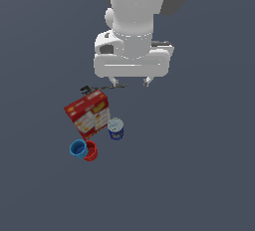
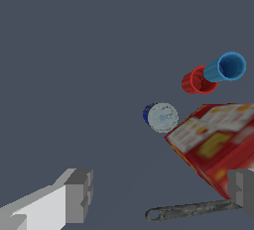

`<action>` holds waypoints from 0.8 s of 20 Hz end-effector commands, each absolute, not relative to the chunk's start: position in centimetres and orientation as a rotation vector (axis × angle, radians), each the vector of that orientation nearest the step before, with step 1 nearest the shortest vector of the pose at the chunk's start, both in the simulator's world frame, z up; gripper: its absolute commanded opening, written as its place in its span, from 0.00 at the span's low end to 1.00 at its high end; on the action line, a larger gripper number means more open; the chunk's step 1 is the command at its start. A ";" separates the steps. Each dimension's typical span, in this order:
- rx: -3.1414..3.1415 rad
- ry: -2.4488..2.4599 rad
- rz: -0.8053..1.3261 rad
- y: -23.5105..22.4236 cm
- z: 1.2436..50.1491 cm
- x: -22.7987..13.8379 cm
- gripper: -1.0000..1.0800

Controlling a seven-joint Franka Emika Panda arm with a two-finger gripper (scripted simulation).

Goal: Pick up a designated object from a clutter of objects.

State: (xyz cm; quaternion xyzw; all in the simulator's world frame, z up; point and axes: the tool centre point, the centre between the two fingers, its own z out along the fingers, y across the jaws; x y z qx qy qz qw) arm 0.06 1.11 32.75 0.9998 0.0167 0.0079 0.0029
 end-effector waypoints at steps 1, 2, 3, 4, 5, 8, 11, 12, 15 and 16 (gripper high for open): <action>3.135 0.052 0.025 1.1 32.8 0.1 0.96; 3.135 0.052 0.025 1.1 32.7 0.1 0.96; 3.135 0.050 0.028 0.9 32.8 0.1 0.96; 3.135 0.047 0.031 0.6 32.9 0.1 0.96; 3.135 0.043 0.037 0.3 33.0 0.2 0.96; 3.135 0.027 0.056 -1.1 33.5 0.3 0.96; 3.135 0.016 0.067 -1.7 33.8 0.2 0.96; 3.135 0.015 0.067 -1.7 33.8 0.1 0.96; 3.135 0.019 0.065 -1.6 33.7 0.2 0.96; 3.135 0.021 0.064 -1.6 33.7 0.3 0.96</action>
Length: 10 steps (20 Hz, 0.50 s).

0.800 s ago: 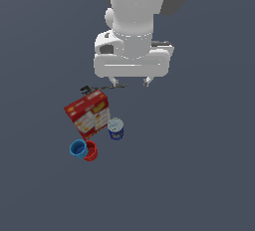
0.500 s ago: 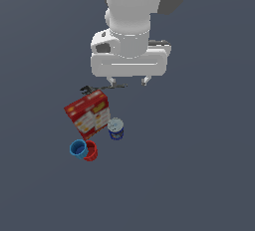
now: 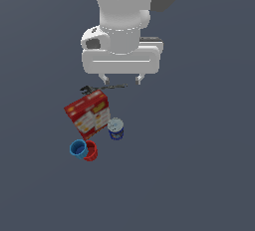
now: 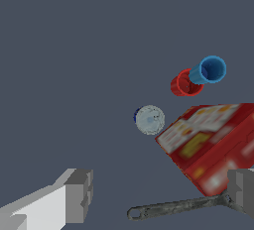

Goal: Pick up a designated object from a clutter of objects.

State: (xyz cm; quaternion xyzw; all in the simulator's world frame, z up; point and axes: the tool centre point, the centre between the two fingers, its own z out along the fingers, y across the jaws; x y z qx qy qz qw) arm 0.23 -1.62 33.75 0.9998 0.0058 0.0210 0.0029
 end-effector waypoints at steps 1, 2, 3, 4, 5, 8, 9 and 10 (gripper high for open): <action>3.135 0.024 0.064 -1.7 33.6 0.5 0.96; 3.136 0.028 0.063 -1.9 33.5 0.6 0.96; 3.136 0.033 0.063 -2.0 33.3 0.8 0.96; 3.136 0.039 0.062 -2.2 33.2 1.1 0.96; 3.136 0.045 0.061 -2.4 33.0 1.4 0.96; 3.137 0.070 0.057 -3.2 32.3 2.4 0.96; 3.137 0.080 0.056 -3.5 32.1 2.8 0.96; 3.137 0.090 0.055 -3.9 31.7 3.2 0.96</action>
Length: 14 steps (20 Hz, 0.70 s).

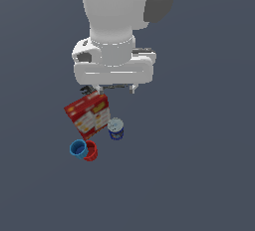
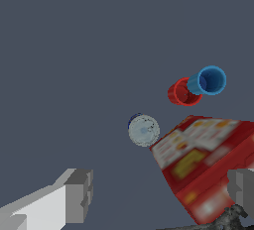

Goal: Pick up a designated object from a clutter of objects.

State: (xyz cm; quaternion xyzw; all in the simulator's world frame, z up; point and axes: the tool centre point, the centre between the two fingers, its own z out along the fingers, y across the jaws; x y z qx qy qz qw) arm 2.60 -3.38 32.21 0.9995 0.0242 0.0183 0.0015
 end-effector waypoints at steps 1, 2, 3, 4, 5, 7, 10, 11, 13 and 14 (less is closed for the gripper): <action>3.137 0.102 0.053 -4.3 31.4 3.6 0.96; 3.137 0.114 0.051 -4.7 31.0 4.1 0.96; 3.137 0.127 0.049 -5.2 30.6 4.6 0.96; 3.137 0.141 0.047 -5.7 30.1 5.1 0.96; 3.137 0.156 0.045 -6.2 29.6 5.7 0.96; 3.136 0.189 0.041 -7.4 28.4 6.8 0.96; 3.133 0.239 0.034 -9.3 26.5 8.4 0.96; 3.132 0.255 0.031 -9.9 25.8 8.9 0.96; 3.129 0.289 0.026 -11.2 24.4 9.9 0.96; 3.128 0.306 0.024 -11.9 23.7 10.3 0.96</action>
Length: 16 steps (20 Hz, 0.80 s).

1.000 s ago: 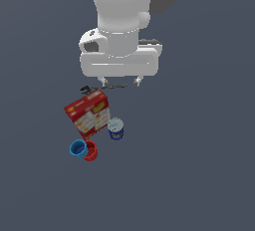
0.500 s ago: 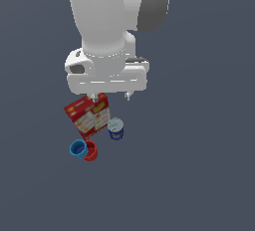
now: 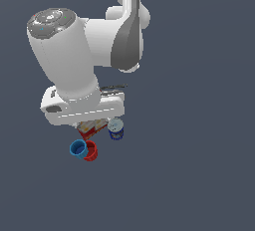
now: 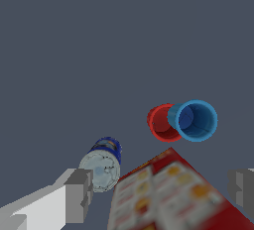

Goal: Pick up a designated object from a clutter of objects.

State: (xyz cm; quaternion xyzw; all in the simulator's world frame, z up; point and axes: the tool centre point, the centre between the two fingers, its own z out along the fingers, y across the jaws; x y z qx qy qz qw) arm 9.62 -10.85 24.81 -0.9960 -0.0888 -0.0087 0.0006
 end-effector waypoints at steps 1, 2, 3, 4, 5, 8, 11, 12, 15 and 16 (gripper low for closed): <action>-3.124 -0.322 -0.022 -12.5 23.0 10.7 0.96; -3.122 -0.337 -0.020 -13.1 22.3 11.1 0.96; -3.121 -0.351 -0.017 -13.7 21.7 11.4 0.96; -3.119 -0.365 -0.015 -14.2 21.0 11.7 0.96; -3.118 -0.378 -0.013 -14.7 20.5 12.0 0.96; -3.114 -0.411 -0.008 -16.1 18.9 12.6 0.96; -3.111 -0.436 -0.005 -17.1 17.7 13.0 0.96; -3.110 -0.443 -0.003 -17.3 17.3 13.1 0.96; -3.108 -0.458 -0.001 -17.9 16.6 13.3 0.96; -3.108 -0.461 -0.001 -18.1 16.4 13.3 0.96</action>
